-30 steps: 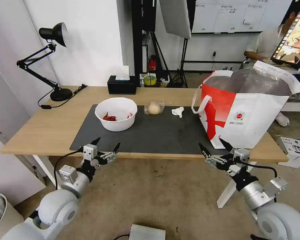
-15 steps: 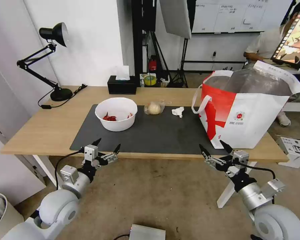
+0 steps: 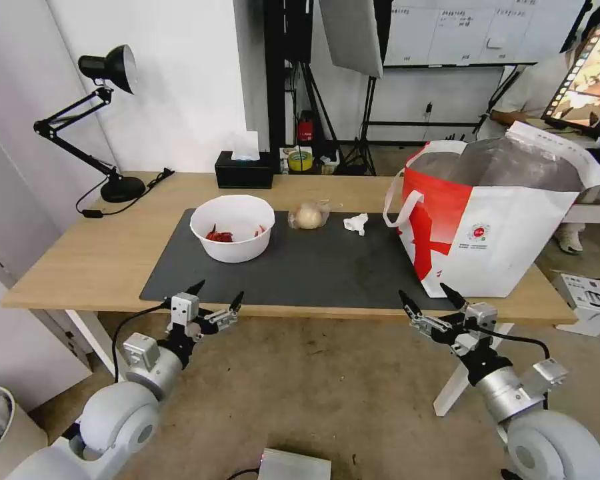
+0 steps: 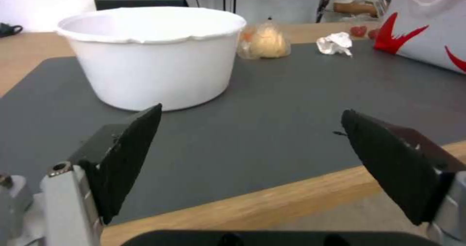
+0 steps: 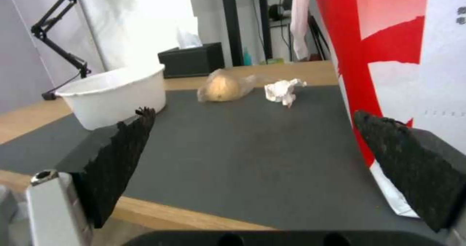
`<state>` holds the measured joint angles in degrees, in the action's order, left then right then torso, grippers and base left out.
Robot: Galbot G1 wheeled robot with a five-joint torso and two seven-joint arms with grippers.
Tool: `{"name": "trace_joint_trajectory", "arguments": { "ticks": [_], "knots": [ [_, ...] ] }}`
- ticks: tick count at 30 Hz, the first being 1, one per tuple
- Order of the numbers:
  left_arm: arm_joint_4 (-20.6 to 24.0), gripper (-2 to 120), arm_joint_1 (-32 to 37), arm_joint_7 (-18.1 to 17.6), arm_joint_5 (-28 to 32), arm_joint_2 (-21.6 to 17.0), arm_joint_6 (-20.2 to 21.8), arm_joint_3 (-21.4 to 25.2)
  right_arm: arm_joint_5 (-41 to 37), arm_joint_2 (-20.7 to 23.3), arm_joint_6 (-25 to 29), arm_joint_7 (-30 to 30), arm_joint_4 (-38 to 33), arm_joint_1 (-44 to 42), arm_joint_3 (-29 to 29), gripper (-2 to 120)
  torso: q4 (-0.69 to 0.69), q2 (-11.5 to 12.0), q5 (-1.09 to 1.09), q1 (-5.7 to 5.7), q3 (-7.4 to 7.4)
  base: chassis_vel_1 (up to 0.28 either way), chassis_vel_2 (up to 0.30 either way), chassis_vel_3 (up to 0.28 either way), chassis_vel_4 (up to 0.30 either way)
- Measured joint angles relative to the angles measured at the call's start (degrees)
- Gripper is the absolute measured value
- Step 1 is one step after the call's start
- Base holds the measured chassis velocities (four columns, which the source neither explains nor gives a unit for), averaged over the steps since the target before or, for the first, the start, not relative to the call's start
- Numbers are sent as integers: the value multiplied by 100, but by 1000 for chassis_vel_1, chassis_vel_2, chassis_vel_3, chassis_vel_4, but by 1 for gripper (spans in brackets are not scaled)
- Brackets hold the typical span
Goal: Pick up the trash from the table and place it into the takeout bag.
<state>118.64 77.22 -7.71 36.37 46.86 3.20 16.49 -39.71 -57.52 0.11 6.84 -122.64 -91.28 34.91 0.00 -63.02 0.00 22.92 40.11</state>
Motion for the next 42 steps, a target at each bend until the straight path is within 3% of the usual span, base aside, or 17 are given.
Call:
{"name": "trace_joint_trajectory", "arguments": {
  "ticks": [11,18,24,29,42],
  "knots": [
    [-84,100,-93,-19,5,-5,44,-118,109,17,-207,-228,12,280,-144,100,0,0,0,0,0,0,0,0,0],
    [-89,100,-45,-23,-5,-7,36,-124,161,324,-598,-685,141,991,-455,100,0,0,0,0,0,0,0,0,0],
    [-38,100,-37,-36,-9,-31,34,-108,-165,862,-940,-955,488,1912,-1114,100,0,0,0,1,1,0,0,0,0],
    [-27,100,-38,-55,-9,-10,34,-115,-340,994,-1246,-1169,763,2652,-1763,100,0,0,0,1,1,0,0,0,0],
    [0,100,11,-204,-13,-4,34,-64,-429,736,-2049,-2353,1490,4426,-3110,100,0,0,0,1,1,0,0,0,0]
  ]
}}
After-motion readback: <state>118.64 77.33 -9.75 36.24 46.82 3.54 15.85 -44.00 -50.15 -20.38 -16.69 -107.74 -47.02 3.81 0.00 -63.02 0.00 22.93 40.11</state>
